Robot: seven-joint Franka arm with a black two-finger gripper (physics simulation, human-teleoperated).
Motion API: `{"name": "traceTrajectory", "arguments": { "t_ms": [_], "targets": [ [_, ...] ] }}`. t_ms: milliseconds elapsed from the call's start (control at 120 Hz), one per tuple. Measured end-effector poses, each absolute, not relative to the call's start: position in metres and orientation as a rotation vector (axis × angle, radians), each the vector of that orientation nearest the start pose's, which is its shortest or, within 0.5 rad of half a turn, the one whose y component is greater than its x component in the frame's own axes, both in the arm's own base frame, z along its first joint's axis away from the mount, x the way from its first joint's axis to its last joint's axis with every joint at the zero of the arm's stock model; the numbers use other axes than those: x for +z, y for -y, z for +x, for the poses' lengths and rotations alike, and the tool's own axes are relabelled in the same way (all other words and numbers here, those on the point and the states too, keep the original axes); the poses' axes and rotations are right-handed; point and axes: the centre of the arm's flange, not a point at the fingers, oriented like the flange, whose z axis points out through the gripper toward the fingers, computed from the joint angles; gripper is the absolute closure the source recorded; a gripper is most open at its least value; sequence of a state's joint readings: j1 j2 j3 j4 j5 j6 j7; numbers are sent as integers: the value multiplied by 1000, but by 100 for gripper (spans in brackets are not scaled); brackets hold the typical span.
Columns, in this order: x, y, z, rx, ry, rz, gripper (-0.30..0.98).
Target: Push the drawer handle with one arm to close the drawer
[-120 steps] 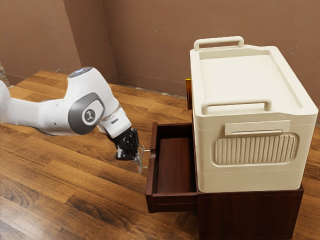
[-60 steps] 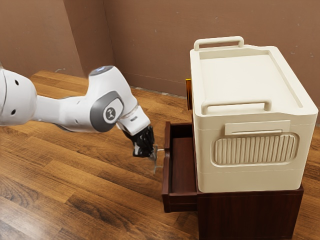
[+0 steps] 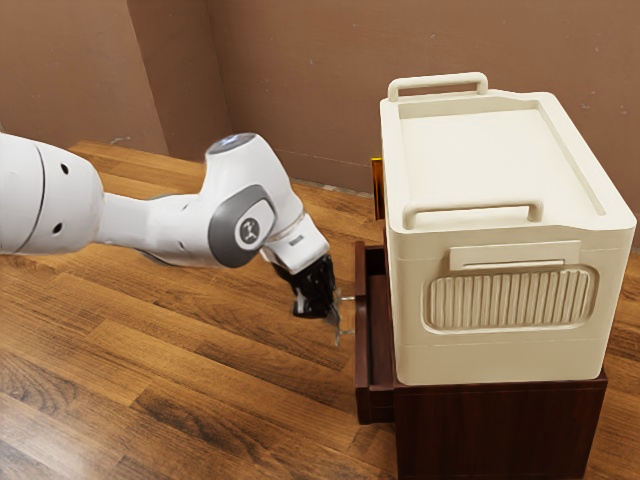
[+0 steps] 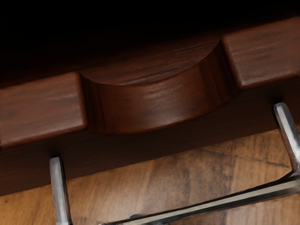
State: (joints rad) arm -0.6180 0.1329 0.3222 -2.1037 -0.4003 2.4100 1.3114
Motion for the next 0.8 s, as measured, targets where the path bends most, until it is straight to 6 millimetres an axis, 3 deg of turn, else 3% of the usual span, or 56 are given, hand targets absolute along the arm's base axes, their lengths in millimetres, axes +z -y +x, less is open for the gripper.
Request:
{"name": "traceTrajectory", "arguments": {
  "t_ms": [525,675,742,800],
  "targets": [
    [382,218,571,-503,-2050,-2517,79],
    [381,219,573,-504,-2041,-2532,79],
    [390,209,552,-509,-2043,-2567,79],
    [419,187,519,-548,-2047,-2581,79]
  ]
}}
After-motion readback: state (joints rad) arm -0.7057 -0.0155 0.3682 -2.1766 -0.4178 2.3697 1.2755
